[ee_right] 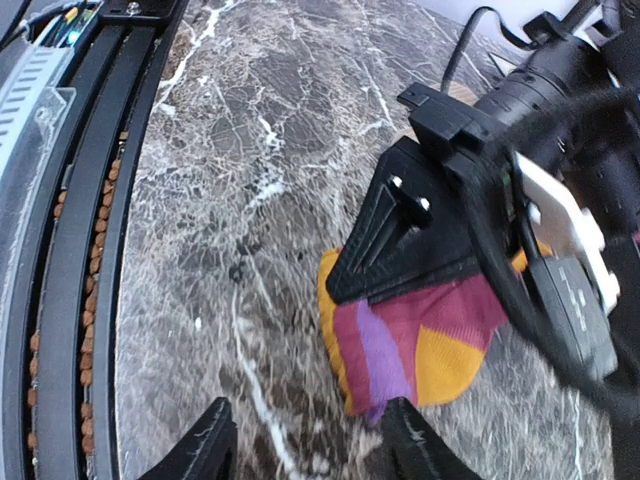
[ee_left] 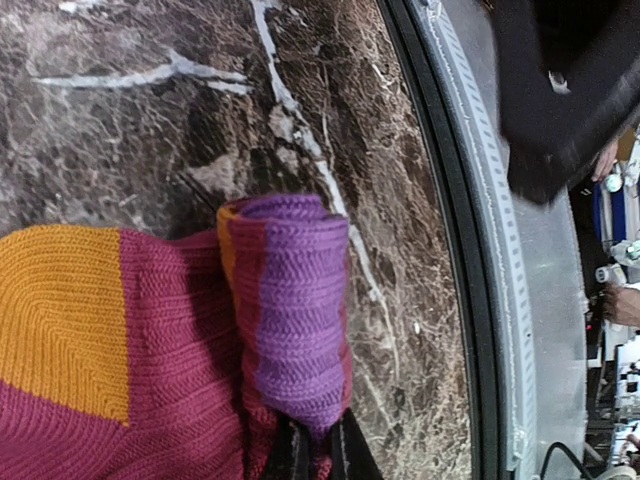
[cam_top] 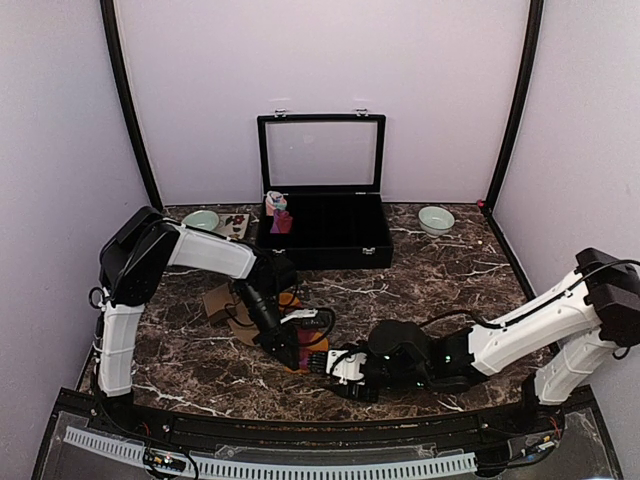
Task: Roll the socks
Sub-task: Roll the sock at the center of the board.
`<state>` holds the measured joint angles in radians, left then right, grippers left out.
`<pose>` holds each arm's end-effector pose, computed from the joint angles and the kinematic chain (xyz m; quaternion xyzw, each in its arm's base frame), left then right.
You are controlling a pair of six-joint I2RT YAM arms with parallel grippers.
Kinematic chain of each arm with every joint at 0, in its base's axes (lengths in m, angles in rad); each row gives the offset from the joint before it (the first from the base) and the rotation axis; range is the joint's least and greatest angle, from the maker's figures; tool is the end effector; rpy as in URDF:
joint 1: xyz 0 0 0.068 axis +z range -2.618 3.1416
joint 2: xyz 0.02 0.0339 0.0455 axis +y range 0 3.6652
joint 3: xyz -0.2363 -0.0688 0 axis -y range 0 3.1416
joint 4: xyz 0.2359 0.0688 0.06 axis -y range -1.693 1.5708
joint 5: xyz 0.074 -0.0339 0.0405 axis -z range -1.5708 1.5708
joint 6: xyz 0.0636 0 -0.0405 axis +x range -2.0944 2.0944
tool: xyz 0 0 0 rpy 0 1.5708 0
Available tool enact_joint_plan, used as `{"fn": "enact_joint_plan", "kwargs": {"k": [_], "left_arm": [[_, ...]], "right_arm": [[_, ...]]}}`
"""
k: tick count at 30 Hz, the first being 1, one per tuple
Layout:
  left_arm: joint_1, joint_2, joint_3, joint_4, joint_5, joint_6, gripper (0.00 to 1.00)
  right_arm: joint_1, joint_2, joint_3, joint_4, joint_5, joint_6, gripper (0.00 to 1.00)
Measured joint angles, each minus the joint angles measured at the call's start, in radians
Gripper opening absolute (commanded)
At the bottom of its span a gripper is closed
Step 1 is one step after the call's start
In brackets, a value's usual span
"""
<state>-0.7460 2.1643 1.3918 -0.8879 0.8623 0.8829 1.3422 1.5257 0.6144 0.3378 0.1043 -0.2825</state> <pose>0.2262 -0.2748 0.0728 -0.6473 -0.6365 0.4193 0.0120 0.0782 0.3069 0.1254 -0.6195 0.6213 0.2019 0.4352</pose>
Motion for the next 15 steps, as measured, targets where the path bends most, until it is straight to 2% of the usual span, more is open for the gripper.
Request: {"fn": "enact_joint_plan", "kwargs": {"k": [6, 15], "left_arm": [[0.001, 0.03, 0.02, -0.086, 0.019, 0.021, 0.0], [0.001, 0.039, 0.021, -0.137, 0.017, 0.03, 0.0]], "right_arm": [[-0.008, 0.172, 0.134, 0.004, -0.043, -0.172, 0.39], [-0.042, 0.291, 0.196, 0.011, -0.106, -0.266, 0.42]]}}
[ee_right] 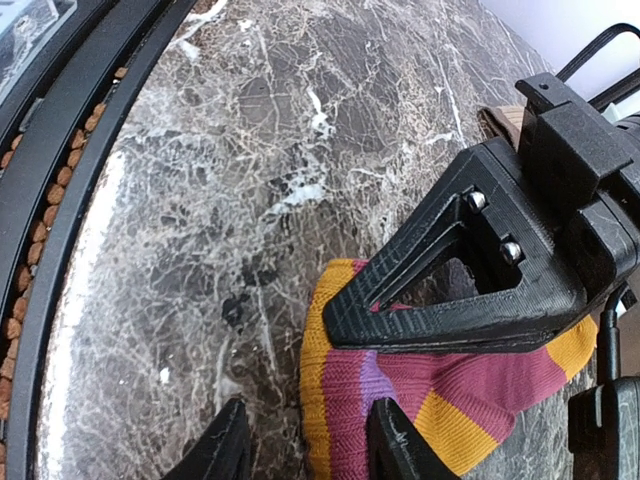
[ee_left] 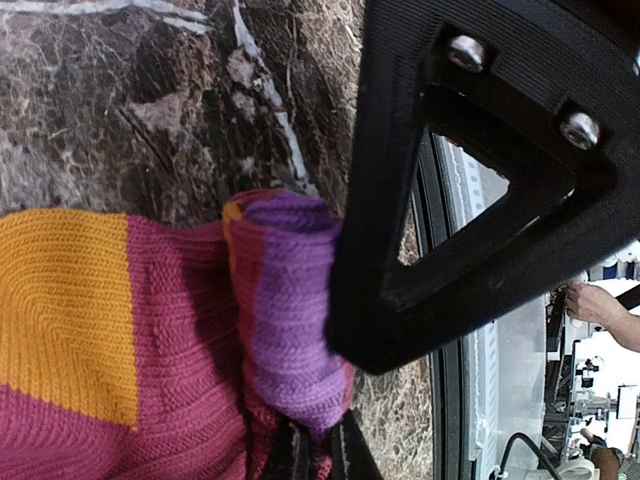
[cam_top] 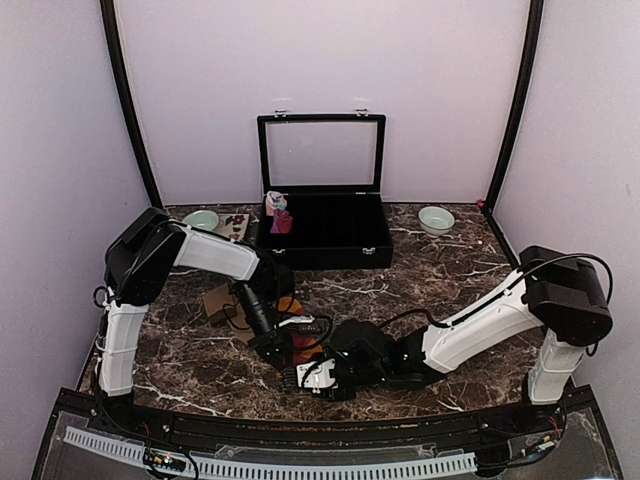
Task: Roll the socks
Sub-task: Roll the sock at the center of the board.
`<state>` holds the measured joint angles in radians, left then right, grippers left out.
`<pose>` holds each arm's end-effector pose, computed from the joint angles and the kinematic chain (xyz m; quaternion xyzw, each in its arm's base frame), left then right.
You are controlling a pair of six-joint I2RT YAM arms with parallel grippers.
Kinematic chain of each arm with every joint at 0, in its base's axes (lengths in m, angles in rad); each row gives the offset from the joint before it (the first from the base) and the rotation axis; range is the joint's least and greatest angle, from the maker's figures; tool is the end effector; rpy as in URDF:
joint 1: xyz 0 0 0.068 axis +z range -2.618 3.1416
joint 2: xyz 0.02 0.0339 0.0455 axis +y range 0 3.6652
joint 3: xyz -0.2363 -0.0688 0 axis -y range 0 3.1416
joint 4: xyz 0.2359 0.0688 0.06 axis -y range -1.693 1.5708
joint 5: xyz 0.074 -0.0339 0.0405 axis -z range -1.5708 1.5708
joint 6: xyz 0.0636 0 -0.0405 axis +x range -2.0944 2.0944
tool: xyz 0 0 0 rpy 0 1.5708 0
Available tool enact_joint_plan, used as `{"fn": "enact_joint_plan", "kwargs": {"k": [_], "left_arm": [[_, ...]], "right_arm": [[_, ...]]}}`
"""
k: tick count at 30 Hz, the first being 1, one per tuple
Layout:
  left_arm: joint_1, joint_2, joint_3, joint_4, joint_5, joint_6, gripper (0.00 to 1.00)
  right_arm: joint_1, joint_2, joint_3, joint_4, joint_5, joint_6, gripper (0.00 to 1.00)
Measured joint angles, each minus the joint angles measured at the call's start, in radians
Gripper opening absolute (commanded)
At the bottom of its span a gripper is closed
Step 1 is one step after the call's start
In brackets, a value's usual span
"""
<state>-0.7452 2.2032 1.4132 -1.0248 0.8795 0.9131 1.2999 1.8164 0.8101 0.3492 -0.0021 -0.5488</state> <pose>0.2171 -0.2670 0.0676 -0.6272 -0.6449 0.4303 0.0743 0.0971 0.3501 0.0915 -0.7166 0.5402 0.1627 0.4100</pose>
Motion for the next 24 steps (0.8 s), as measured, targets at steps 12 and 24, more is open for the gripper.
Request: {"fn": "enact_joint_plan", "kwargs": {"k": [12, 24], "left_arm": [[0.0, 0.004, 0.008, -0.013, -0.011, -0.004, 0.01], [0.003, 0.001, 0.011, -0.025, -0.014, -0.006, 0.23]], "right_arm": [[-0.013, 0.05, 0.024, 0.04, -0.012, 0.0, 0.4], [-0.044, 0.073, -0.016, 0.111, -0.04, 0.103, 0.26]]}}
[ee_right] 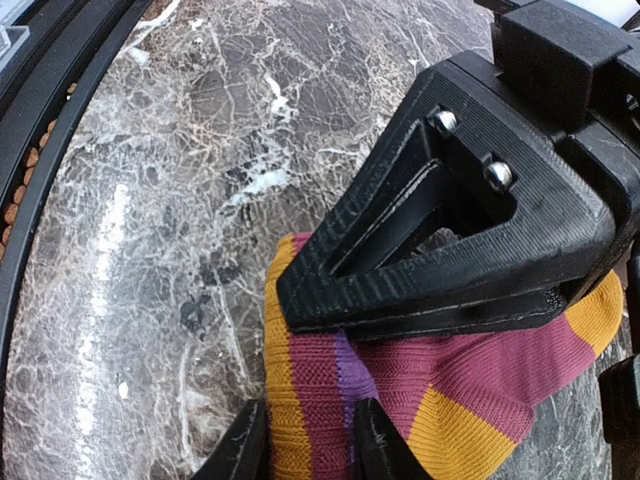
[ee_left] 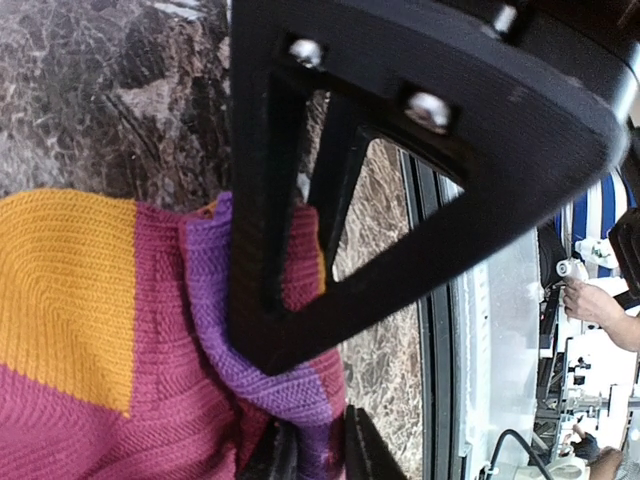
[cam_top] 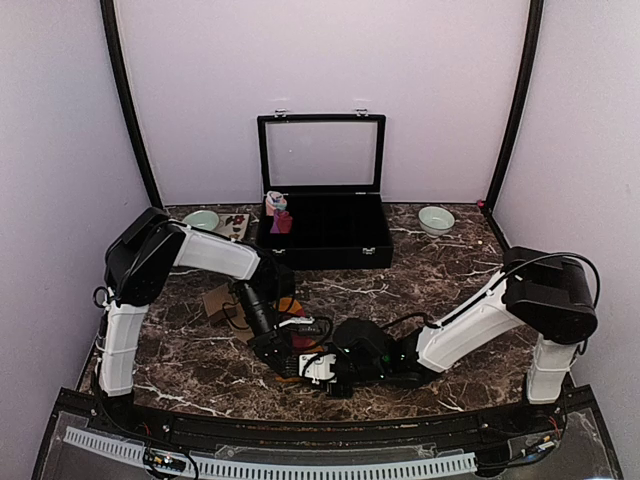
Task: Roll the socks
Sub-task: Roll the sock at the center of the board.
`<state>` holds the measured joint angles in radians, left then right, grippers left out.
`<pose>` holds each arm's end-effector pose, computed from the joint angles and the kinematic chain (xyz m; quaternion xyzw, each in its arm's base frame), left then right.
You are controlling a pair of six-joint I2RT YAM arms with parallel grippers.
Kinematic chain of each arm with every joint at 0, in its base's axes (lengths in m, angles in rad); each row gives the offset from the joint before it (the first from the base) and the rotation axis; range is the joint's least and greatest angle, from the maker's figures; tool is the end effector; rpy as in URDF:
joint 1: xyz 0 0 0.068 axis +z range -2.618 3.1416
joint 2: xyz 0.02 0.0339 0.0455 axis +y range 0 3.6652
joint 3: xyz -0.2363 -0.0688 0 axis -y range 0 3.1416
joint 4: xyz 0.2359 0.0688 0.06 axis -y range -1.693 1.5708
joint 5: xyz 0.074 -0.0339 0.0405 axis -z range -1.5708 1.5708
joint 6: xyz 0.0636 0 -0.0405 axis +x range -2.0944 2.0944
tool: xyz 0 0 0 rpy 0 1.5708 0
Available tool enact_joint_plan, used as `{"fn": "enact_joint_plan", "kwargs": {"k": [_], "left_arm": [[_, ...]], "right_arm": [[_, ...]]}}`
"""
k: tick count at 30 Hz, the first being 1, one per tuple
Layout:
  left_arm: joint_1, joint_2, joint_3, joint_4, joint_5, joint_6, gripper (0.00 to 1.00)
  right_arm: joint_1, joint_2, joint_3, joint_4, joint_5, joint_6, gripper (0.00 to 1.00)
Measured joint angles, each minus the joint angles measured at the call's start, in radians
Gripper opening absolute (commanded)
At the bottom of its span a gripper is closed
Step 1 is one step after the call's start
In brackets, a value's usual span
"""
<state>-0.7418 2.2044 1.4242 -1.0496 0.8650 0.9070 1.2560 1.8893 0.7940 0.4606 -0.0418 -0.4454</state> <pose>0.2182 -0.2656 0.0692 -0.6242 -0.6511 0.4239 0.0826 0.1108 0.3489 0.0741 -0.6770 0.5813 0.1950 0.4071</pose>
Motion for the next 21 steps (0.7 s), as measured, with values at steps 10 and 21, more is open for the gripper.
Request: {"fn": "enact_joint_plan", "kwargs": {"k": [10, 21], "left_arm": [[0.029, -0.097, -0.068, 0.061, -0.077, -0.058, 0.29], [0.126, -0.414, -0.242, 0.248, -0.278, -0.171, 0.34]], "right_arm": [[-0.005, 0.003, -0.03, 0.068, -0.021, 0.109, 0.02], [-0.025, 0.005, -0.055, 0.108, -0.075, 0.256, 0.0]]}}
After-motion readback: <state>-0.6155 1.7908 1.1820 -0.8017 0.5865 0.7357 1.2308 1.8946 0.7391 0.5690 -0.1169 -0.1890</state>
